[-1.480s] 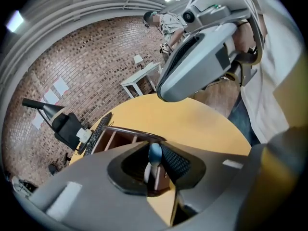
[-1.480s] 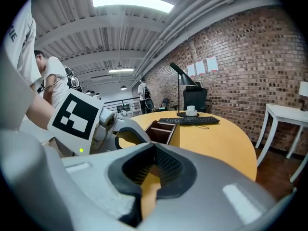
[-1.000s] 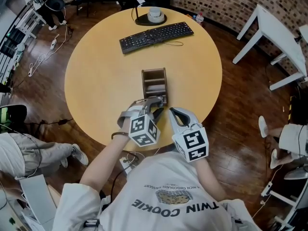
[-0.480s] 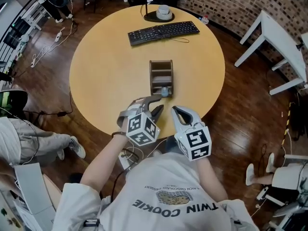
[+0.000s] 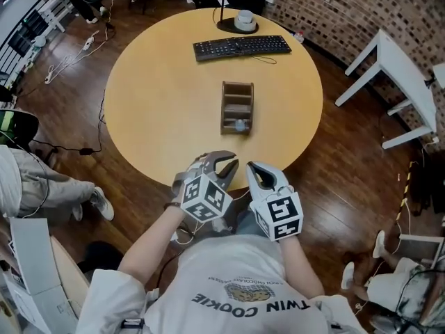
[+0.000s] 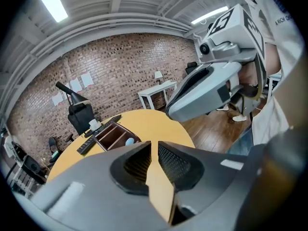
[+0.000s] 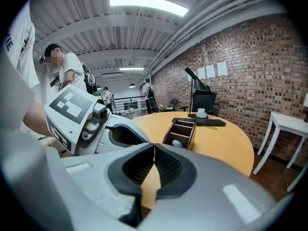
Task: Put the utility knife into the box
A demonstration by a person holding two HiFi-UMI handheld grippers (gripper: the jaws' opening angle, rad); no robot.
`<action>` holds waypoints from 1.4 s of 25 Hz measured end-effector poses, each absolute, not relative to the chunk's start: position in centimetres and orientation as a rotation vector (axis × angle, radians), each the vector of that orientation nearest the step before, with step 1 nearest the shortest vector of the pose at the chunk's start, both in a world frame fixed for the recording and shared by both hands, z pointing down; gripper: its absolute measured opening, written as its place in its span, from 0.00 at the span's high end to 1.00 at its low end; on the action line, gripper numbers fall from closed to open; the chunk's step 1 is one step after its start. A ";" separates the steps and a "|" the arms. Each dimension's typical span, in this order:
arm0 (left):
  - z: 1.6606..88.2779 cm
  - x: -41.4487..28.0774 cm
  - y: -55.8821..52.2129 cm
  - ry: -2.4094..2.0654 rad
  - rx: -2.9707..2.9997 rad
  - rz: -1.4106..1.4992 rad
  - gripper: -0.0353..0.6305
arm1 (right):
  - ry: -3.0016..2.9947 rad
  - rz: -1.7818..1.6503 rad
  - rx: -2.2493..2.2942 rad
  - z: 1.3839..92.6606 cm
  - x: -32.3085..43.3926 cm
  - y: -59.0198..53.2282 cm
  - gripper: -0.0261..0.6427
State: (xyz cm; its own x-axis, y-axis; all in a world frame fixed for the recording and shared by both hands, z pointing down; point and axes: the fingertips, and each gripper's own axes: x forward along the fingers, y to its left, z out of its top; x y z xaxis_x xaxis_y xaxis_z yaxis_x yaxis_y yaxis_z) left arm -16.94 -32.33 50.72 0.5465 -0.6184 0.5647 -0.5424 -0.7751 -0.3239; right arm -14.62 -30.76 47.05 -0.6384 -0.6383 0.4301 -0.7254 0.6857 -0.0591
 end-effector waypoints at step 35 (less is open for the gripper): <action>47.6 1.7 -12.7 1.820 -2.652 -0.689 0.94 | -2.723 0.301 0.720 46.7 4.1 -13.0 0.96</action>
State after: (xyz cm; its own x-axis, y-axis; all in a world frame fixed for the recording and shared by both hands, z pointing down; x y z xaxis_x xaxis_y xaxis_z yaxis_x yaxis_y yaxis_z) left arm 1.65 -12.66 47.55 0.3039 -0.8564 0.4174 -0.9182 -0.3802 -0.1116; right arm 4.12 -13.04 46.69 -0.8264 -0.4447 0.3454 -0.5095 0.8517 -0.1223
